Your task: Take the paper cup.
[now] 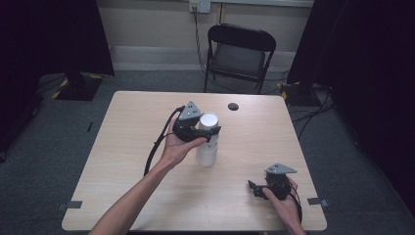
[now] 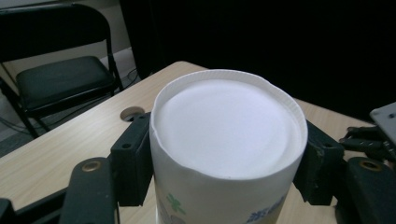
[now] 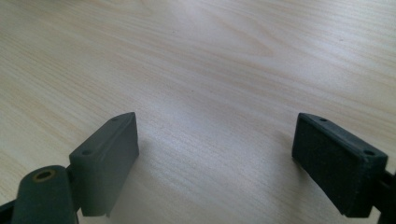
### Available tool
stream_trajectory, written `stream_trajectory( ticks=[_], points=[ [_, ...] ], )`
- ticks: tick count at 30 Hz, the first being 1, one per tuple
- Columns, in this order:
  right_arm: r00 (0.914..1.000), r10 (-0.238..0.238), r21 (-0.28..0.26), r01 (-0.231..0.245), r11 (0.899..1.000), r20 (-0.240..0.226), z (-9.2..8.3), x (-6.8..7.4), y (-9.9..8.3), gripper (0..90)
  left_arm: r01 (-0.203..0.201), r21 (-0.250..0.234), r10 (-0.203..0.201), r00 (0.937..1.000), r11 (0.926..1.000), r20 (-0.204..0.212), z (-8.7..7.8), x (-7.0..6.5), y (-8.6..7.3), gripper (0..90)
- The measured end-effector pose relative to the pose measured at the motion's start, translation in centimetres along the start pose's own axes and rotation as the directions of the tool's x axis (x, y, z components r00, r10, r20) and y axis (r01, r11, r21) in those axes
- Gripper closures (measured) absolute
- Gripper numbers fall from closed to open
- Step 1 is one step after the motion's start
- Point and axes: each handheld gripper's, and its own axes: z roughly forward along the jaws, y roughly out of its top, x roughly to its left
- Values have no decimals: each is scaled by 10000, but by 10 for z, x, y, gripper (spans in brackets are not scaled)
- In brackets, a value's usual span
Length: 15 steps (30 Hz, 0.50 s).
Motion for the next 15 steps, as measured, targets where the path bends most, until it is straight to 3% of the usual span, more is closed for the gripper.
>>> stream_trajectory(
  ticks=[2,11,15],
  points=[
    [10000,0,-1,0,10000,-1,0,0,0,143,-162,34,162,9998,9999,-88,-1,-2,5,331],
    [10000,0,-1,0,10000,1,0,0,0,142,-214,-297,211,9997,9993,-118,-10,0,17,335],
    [10000,-1,-1,1,10000,1,0,0,0,143,-472,-362,463,9986,9982,-252,-15,-3,19,337]
  ],
)
